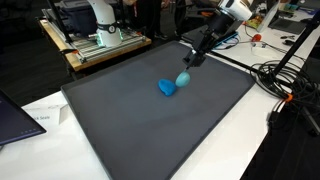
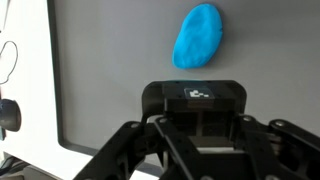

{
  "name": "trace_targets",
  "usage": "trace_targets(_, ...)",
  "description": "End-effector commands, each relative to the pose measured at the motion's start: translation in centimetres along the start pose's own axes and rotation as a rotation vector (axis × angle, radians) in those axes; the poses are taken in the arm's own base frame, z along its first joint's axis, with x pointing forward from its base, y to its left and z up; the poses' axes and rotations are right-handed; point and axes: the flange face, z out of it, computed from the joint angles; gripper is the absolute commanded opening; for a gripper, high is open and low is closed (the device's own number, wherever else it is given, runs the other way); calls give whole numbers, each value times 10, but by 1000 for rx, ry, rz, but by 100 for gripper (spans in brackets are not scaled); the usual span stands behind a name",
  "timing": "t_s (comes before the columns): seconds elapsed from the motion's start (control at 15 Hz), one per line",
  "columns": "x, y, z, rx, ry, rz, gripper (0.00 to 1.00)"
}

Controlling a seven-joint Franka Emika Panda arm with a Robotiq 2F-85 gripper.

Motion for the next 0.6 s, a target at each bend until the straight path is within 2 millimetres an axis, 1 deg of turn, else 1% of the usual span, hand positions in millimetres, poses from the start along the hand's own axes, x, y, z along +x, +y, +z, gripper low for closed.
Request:
trace_targets(0.0, 18, -5, 2, -22, -15, -30, 22)
trace_targets(0.2, 29, 0, 10, -5, -33, -49, 22)
trace_targets(0.53, 44, 16, 26, 39, -56, -70, 22)
